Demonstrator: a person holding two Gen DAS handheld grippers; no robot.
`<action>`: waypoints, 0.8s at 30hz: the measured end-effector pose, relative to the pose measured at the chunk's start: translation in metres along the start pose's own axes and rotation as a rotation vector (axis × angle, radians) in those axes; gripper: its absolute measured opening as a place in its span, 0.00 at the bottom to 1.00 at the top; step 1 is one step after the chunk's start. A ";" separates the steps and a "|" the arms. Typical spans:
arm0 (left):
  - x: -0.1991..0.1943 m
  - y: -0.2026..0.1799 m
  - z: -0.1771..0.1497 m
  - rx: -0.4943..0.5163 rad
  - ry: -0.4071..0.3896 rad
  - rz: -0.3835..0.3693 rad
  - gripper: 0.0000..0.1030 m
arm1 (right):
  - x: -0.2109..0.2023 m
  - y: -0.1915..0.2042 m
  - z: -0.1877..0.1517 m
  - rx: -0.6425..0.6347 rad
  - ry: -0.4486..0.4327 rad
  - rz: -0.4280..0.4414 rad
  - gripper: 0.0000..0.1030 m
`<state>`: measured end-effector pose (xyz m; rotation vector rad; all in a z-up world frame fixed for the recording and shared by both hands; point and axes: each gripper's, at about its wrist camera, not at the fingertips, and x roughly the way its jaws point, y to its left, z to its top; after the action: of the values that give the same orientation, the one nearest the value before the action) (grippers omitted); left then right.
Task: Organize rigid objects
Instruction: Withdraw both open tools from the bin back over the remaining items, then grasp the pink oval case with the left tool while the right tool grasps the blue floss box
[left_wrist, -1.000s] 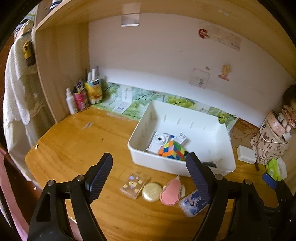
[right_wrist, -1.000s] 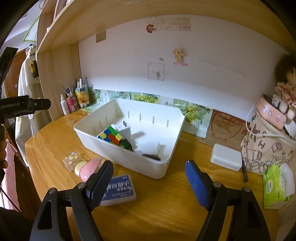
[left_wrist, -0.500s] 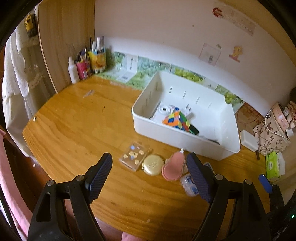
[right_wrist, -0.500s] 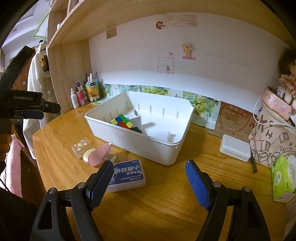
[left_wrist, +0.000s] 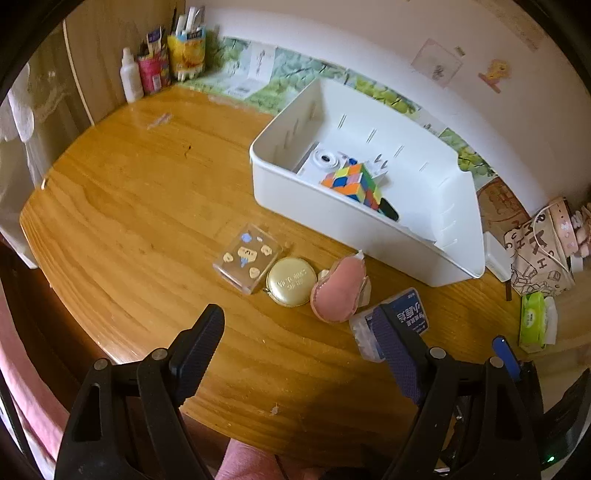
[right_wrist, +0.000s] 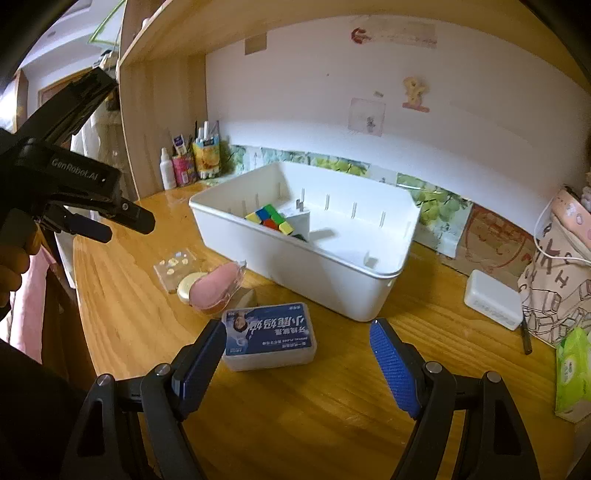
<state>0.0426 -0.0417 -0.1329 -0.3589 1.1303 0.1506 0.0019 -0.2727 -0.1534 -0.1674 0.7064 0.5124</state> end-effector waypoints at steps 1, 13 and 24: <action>0.003 0.001 0.001 -0.007 0.011 0.000 0.82 | 0.002 0.001 0.000 -0.006 0.008 0.003 0.78; 0.047 -0.001 0.013 -0.056 0.163 -0.016 0.82 | 0.044 0.006 -0.005 -0.031 0.136 0.056 0.78; 0.080 -0.027 0.024 0.036 0.275 -0.021 0.82 | 0.073 0.012 -0.006 -0.035 0.222 0.128 0.78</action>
<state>0.1049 -0.0638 -0.1905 -0.3666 1.3979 0.0633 0.0393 -0.2352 -0.2051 -0.2150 0.9296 0.6346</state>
